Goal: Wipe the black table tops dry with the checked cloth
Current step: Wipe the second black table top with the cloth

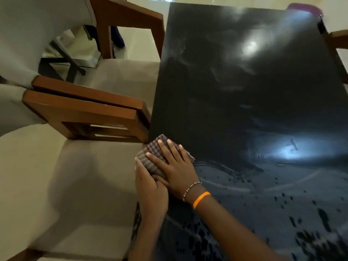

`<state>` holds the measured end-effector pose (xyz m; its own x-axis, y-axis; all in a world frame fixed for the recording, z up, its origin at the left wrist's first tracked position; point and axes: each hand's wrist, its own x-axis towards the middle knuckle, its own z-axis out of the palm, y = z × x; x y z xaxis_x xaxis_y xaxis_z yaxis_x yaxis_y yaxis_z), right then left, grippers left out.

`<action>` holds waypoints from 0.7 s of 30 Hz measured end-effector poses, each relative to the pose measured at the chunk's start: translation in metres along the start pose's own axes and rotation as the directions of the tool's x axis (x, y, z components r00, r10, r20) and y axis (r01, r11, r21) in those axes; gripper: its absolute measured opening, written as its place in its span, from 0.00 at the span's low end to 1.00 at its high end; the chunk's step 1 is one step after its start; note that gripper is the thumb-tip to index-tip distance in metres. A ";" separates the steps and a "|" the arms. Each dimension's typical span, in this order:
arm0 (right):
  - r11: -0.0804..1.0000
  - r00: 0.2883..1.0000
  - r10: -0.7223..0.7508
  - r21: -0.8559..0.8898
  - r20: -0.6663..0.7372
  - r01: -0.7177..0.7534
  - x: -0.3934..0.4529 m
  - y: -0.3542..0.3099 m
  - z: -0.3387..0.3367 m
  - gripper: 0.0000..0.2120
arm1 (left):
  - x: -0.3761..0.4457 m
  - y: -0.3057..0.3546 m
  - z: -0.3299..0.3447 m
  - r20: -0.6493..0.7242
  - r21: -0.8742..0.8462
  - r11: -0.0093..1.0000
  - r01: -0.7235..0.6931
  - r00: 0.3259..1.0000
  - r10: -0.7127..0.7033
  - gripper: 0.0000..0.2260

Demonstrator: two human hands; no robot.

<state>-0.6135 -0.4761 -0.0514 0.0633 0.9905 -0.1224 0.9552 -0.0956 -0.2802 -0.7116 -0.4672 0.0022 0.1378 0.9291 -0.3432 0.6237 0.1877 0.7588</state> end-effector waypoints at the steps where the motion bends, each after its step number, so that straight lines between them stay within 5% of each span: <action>1: 1.000 1.000 0.013 0.007 -0.007 -0.013 -0.004 0.005 -0.001 0.28 | -0.005 0.001 0.005 -0.016 0.057 0.998 -0.025 1.000 0.026 0.35; 7: 0.958 0.951 0.282 -0.018 -0.129 -0.286 -0.068 0.092 -0.017 0.28 | -0.045 0.021 0.056 0.178 0.293 0.918 -0.267 0.959 0.222 0.32; 13: 0.788 0.777 0.608 0.004 -0.165 -0.616 -0.171 0.222 -0.043 0.30 | -0.098 0.055 0.136 0.457 0.358 0.775 -0.521 0.822 0.342 0.33; 16: 0.694 0.672 0.708 0.039 -0.216 -0.719 -0.217 0.279 -0.054 0.29 | -0.125 0.064 0.172 0.566 0.407 0.732 -0.546 0.780 0.267 0.37; 21: 0.544 0.505 0.825 0.117 -0.254 -0.831 -0.277 0.354 -0.065 0.27 | -0.143 0.067 0.199 0.544 0.604 0.617 -0.505 0.826 0.144 0.45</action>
<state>-0.2739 -0.7781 -0.0544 0.8934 0.4463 -0.0510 0.4335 -0.8864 -0.1622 -0.5362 -0.6507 -0.0079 0.6226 0.6216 -0.4754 0.7795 -0.5459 0.3071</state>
